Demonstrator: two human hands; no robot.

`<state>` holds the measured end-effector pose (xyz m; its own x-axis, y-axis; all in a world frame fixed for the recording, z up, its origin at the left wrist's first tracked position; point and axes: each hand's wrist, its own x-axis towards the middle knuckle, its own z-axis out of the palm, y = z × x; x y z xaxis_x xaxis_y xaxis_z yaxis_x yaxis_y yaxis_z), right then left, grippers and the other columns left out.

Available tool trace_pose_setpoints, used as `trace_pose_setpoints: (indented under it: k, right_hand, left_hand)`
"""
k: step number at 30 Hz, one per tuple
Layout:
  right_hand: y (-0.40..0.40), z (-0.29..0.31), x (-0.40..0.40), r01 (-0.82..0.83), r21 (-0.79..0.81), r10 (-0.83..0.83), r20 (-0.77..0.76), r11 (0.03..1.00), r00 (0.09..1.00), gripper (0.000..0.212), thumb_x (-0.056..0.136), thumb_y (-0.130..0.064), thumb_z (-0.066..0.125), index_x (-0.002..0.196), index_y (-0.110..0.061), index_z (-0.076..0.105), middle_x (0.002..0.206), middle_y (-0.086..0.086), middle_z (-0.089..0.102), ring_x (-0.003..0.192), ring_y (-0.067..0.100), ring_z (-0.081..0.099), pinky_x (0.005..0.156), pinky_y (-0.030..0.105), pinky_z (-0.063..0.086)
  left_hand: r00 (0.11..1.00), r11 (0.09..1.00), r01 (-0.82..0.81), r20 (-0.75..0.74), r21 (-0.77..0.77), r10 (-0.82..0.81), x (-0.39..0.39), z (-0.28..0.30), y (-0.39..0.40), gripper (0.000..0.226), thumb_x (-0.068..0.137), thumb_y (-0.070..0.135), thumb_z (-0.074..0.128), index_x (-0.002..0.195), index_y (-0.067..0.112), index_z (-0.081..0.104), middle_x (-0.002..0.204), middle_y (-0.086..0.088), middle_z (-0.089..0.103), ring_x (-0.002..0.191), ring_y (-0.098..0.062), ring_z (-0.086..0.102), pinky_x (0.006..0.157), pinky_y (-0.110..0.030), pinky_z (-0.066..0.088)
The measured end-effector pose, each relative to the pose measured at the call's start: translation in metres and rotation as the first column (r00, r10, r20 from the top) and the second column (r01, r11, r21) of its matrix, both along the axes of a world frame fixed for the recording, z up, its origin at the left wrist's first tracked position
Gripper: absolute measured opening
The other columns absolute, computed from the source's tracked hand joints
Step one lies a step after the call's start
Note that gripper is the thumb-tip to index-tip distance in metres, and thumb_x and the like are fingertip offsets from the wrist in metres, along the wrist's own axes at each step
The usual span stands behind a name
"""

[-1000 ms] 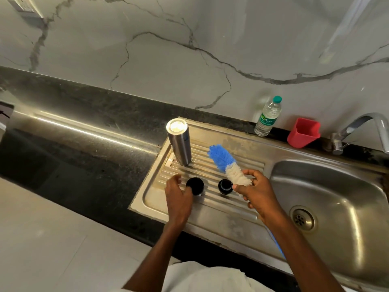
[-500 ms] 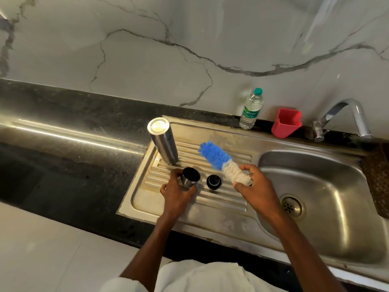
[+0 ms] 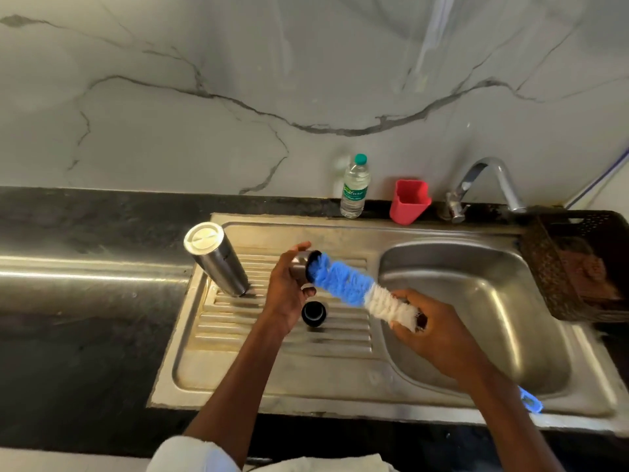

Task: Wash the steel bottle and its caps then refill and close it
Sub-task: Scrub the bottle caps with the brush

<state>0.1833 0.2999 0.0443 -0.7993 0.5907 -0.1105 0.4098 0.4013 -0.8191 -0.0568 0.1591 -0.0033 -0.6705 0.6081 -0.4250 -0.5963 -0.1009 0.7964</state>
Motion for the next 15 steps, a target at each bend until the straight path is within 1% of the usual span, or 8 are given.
trace_pose_setpoints:
  k: [3,6,8,10,12,13,14,15]
  right_hand:
    - [0.006,-0.012,0.014,0.036,0.089,-0.034,-0.023,0.995,0.999,0.048,0.080,-0.023,0.083,0.124,-0.036,0.070,0.106,-0.017,0.072,0.091,0.007,0.070,0.080,0.039,0.060]
    - [0.020,-0.015,0.026,0.082,0.212,-0.075,-0.041,0.974,0.996,0.049,0.081,-0.036,0.082,0.127,-0.041,0.067,0.100,-0.016,0.069,0.081,0.008,0.068,0.074,0.038,0.058]
    - [0.029,-0.014,0.031,0.133,0.282,-0.118,-0.069,0.950,0.991,0.050,0.081,-0.033,0.085,0.127,-0.038,0.068,0.096,-0.014,0.067,0.075,0.008,0.065,0.070,0.037,0.057]
    - [0.042,-0.008,0.038,0.183,0.363,-0.156,-0.102,0.914,0.983,0.051,0.081,-0.028,0.085,0.127,-0.040,0.068,0.102,-0.014,0.068,0.081,0.010,0.066,0.072,0.034,0.056]
    - [0.054,-0.001,0.046,0.173,0.455,-0.165,-0.059,0.873,0.985,0.048,0.082,-0.026,0.083,0.124,-0.044,0.069,0.110,-0.017,0.067,0.093,0.008,0.065,0.077,0.023,0.049]
    - [0.059,0.001,0.051,0.146,0.502,-0.160,-0.016,0.853,0.987,0.046,0.083,-0.026,0.081,0.123,-0.045,0.069,0.112,-0.019,0.066,0.097,0.006,0.063,0.077,0.020,0.044]
    - [0.061,0.001,0.054,0.119,0.538,-0.151,0.016,0.834,0.988,0.044,0.084,-0.026,0.079,0.122,-0.046,0.070,0.112,-0.020,0.066,0.099,0.005,0.061,0.077,0.018,0.040]
    - [0.064,-0.001,0.056,0.111,0.550,-0.153,0.030,0.828,0.988,0.042,0.085,-0.026,0.079,0.121,-0.046,0.070,0.111,-0.021,0.066,0.100,0.004,0.060,0.077,0.018,0.040]
  left_hand:
    - [0.979,0.988,0.143,-0.137,-0.050,-0.149,0.002,0.001,0.027,0.030,0.105,0.037,0.057,0.126,0.025,0.075,0.106,-0.009,0.072,0.096,-0.026,0.064,0.078,-0.039,0.047]
    - [0.960,0.974,0.223,-0.178,0.031,-0.215,0.022,0.012,0.055,0.032,0.104,0.019,0.061,0.134,0.013,0.069,0.090,-0.006,0.067,0.077,-0.015,0.063,0.070,-0.029,0.053]
    - [0.967,0.975,0.216,-0.150,0.047,-0.207,0.037,0.017,0.072,0.035,0.101,0.014,0.064,0.135,0.005,0.065,0.087,-0.001,0.071,0.076,-0.012,0.065,0.071,-0.025,0.055]
    - [0.982,0.981,0.184,-0.059,0.056,-0.181,0.052,0.023,0.090,0.042,0.091,0.025,0.078,0.126,0.004,0.067,0.099,-0.009,0.074,0.087,-0.019,0.068,0.079,-0.029,0.055]
    - [0.973,0.976,0.213,0.098,-0.046,-0.207,0.064,0.032,0.108,0.056,0.081,0.053,0.085,0.108,0.006,0.070,0.089,-0.014,0.071,0.078,-0.022,0.065,0.078,-0.033,0.053]
    - [0.963,0.961,0.234,0.169,-0.145,-0.209,0.070,0.038,0.116,0.062,0.081,0.064,0.081,0.096,0.005,0.068,0.078,-0.014,0.067,0.073,-0.023,0.062,0.077,-0.036,0.052]
    - [0.955,0.954,0.221,0.243,-0.203,-0.169,0.075,0.042,0.122,0.062,0.085,0.067,0.074,0.088,0.006,0.066,0.074,-0.013,0.065,0.073,-0.025,0.061,0.078,-0.039,0.053]
    - [0.950,0.963,0.187,0.287,-0.196,-0.126,0.082,0.046,0.130,0.056,0.091,0.062,0.071,0.084,0.007,0.063,0.077,-0.013,0.064,0.076,-0.027,0.063,0.079,-0.041,0.055]
